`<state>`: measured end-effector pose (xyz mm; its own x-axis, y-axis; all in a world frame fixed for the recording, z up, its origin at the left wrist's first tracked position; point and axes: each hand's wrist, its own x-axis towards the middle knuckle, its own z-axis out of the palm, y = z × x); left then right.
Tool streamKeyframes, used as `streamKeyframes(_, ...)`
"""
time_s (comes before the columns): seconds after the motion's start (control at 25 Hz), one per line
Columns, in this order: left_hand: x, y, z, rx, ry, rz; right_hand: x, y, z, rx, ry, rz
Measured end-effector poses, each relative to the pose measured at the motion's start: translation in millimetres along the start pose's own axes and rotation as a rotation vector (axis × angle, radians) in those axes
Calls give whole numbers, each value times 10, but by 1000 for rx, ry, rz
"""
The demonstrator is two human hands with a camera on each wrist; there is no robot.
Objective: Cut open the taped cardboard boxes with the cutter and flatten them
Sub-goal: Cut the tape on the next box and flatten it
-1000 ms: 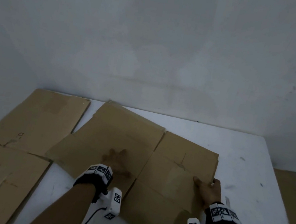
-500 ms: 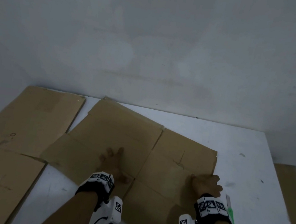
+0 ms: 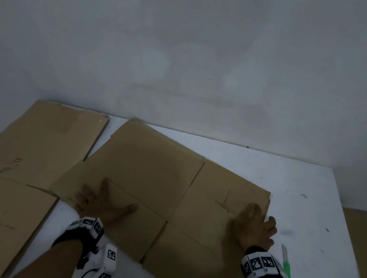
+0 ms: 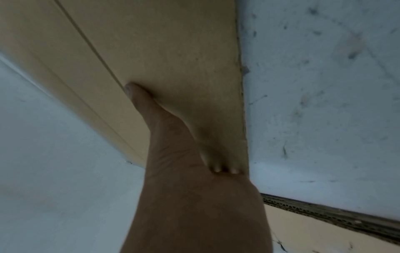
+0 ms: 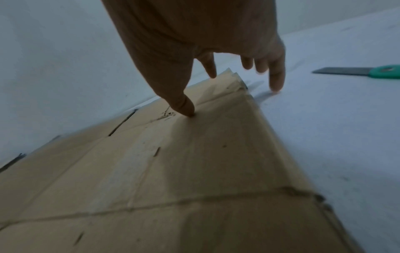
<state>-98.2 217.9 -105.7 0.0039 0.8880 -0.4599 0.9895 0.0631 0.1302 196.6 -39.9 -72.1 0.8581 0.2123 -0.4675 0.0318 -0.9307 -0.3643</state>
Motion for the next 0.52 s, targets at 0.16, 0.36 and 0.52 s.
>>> streamKeyframes(0.16,28,-6,-11,52,-43,10,59,73,27,-190,-158,-91)
streamKeyframes(0.36,116,-39,-36,74,-73,22,101,-35,-100,-178,-148,-50)
streamKeyframes(0.52,81,-56,-181,101,-65,94,119,40,-185,170,-74,138)
